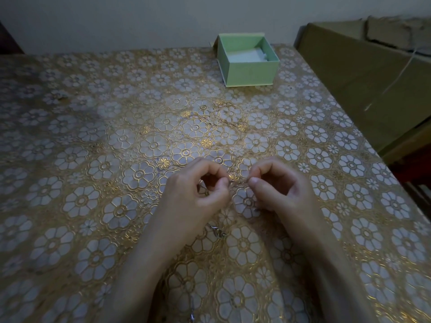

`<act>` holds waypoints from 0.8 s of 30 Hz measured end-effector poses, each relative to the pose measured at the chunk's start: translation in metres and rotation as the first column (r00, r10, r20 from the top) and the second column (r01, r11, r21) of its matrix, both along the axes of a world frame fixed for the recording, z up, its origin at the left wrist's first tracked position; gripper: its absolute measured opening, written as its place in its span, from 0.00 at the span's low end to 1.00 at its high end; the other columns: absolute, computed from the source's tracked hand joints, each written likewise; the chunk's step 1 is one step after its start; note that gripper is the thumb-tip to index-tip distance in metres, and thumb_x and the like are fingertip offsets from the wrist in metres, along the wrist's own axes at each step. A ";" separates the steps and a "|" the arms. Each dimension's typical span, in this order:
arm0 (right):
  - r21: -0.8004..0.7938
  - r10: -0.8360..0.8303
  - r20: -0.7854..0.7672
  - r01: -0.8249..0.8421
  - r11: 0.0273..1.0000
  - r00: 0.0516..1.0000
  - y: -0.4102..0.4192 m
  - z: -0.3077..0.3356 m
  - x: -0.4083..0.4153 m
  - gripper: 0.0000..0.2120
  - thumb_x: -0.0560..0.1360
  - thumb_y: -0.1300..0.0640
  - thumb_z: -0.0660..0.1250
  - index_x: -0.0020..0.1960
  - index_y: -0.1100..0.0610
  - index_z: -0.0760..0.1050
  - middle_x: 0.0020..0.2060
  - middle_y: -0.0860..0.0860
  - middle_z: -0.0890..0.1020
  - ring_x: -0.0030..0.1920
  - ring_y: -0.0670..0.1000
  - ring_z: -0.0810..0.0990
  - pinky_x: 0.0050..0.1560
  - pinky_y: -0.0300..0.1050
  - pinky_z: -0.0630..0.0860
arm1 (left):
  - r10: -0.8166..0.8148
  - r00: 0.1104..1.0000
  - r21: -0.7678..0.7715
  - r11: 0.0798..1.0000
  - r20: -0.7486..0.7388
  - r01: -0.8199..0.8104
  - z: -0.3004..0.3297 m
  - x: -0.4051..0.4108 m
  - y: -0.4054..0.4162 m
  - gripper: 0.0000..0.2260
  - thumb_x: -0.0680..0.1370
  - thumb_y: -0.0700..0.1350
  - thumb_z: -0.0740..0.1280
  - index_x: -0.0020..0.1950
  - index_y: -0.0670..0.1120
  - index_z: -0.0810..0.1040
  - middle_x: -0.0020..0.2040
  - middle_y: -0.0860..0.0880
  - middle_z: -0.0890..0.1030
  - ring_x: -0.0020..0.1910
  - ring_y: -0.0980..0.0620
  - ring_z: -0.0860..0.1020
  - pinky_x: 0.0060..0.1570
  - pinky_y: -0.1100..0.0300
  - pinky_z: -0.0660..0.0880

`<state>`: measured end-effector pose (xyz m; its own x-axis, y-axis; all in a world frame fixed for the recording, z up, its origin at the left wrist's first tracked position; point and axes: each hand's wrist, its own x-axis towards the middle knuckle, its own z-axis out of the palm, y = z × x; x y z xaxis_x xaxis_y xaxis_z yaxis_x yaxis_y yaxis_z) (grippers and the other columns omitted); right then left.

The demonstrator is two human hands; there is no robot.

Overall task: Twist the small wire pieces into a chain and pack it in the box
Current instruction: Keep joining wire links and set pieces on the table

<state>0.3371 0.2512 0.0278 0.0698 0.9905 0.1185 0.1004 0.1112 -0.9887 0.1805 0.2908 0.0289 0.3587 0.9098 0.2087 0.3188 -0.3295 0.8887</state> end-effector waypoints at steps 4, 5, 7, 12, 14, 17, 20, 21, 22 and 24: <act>0.026 -0.027 0.181 0.022 0.999 0.983 0.001 -0.004 -0.004 0.06 0.66 0.49 0.66 0.35 0.51 0.76 0.37 0.46 0.77 0.39 0.48 0.75 0.39 0.41 0.72 | -0.025 1.000 -0.009 1.000 -0.001 0.025 0.001 0.001 0.000 0.02 0.70 0.44 0.65 0.37 0.50 0.76 0.32 0.58 0.74 0.28 0.63 0.70 0.31 0.75 0.63; 0.032 -0.034 0.211 0.028 0.999 0.977 0.002 -0.005 -0.005 0.06 0.66 0.48 0.66 0.35 0.50 0.76 0.37 0.46 0.77 0.39 0.48 0.75 0.39 0.41 0.72 | -0.030 1.000 -0.012 0.999 -0.003 0.029 0.000 0.001 0.000 0.03 0.70 0.44 0.65 0.37 0.51 0.76 0.32 0.58 0.74 0.28 0.62 0.70 0.31 0.74 0.63; 0.041 -0.046 0.226 0.038 0.998 0.973 0.003 -0.006 -0.006 0.06 0.66 0.48 0.65 0.36 0.50 0.76 0.37 0.46 0.77 0.39 0.47 0.76 0.39 0.39 0.72 | -0.034 0.999 -0.020 0.999 -0.003 0.034 -0.001 0.001 0.001 0.03 0.70 0.45 0.65 0.37 0.52 0.76 0.33 0.58 0.74 0.28 0.62 0.70 0.31 0.74 0.63; 0.039 -0.062 0.240 0.054 0.998 0.969 0.003 -0.006 -0.006 0.02 0.68 0.53 0.68 0.37 0.50 0.76 0.38 0.46 0.77 0.39 0.47 0.76 0.39 0.39 0.73 | -0.048 0.999 -0.013 0.999 -0.016 0.048 -0.001 0.001 0.001 0.02 0.70 0.44 0.66 0.37 0.50 0.77 0.34 0.57 0.74 0.29 0.62 0.70 0.32 0.73 0.63; 0.045 -0.062 0.239 0.052 0.998 0.969 0.002 -0.006 -0.006 0.02 0.68 0.53 0.67 0.38 0.51 0.76 0.38 0.46 0.76 0.38 0.47 0.75 0.38 0.37 0.72 | -0.060 0.997 0.010 0.998 -0.038 0.060 -0.001 0.001 0.001 0.02 0.70 0.43 0.66 0.38 0.49 0.77 0.34 0.57 0.74 0.30 0.62 0.71 0.33 0.74 0.64; 0.040 -0.053 0.247 0.044 0.998 0.968 0.002 -0.005 -0.006 0.01 0.69 0.55 0.68 0.38 0.52 0.76 0.37 0.45 0.76 0.38 0.46 0.75 0.37 0.35 0.70 | -0.067 0.996 0.030 0.997 -0.055 0.069 -0.001 0.001 0.000 0.02 0.70 0.42 0.66 0.37 0.48 0.76 0.34 0.56 0.74 0.30 0.63 0.71 0.33 0.75 0.64; 0.031 -0.040 0.252 0.033 0.999 0.967 0.003 -0.005 -0.005 0.01 0.68 0.57 0.67 0.38 0.52 0.77 0.37 0.46 0.77 0.38 0.45 0.75 0.38 0.35 0.69 | -0.057 0.997 0.027 0.998 -0.059 0.059 -0.001 0.001 0.000 0.02 0.70 0.42 0.66 0.38 0.48 0.76 0.34 0.57 0.74 0.30 0.63 0.71 0.33 0.75 0.64; 0.022 -0.031 0.251 0.027 0.999 0.967 0.002 -0.005 -0.005 0.01 0.68 0.57 0.67 0.38 0.52 0.77 0.37 0.46 0.77 0.38 0.45 0.75 0.39 0.35 0.69 | -0.054 0.997 0.016 0.998 -0.058 0.055 -0.001 0.001 0.000 0.02 0.70 0.43 0.66 0.38 0.49 0.76 0.34 0.58 0.74 0.30 0.63 0.71 0.33 0.74 0.64; 0.013 -0.023 0.252 0.021 1.000 0.967 0.003 -0.005 -0.005 0.01 0.68 0.57 0.67 0.38 0.52 0.76 0.38 0.46 0.77 0.38 0.45 0.75 0.39 0.35 0.69 | -0.051 0.997 0.006 0.999 -0.054 0.052 -0.001 0.001 0.000 0.02 0.70 0.43 0.65 0.38 0.49 0.76 0.34 0.58 0.74 0.30 0.63 0.71 0.33 0.74 0.64; -0.002 -0.005 0.255 0.005 1.000 0.967 0.003 -0.005 -0.005 0.01 0.68 0.56 0.67 0.38 0.52 0.76 0.38 0.46 0.77 0.38 0.45 0.75 0.38 0.34 0.69 | -0.050 0.998 -0.001 0.999 -0.048 0.050 -0.001 0.001 0.000 0.02 0.70 0.44 0.65 0.38 0.50 0.76 0.35 0.58 0.75 0.30 0.63 0.71 0.33 0.74 0.64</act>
<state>0.3325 0.2539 0.0225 0.0426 0.9905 0.1304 0.3494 0.1075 -0.9308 0.1815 0.2908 0.0275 0.4130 0.8907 0.1900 0.3441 -0.3457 0.8730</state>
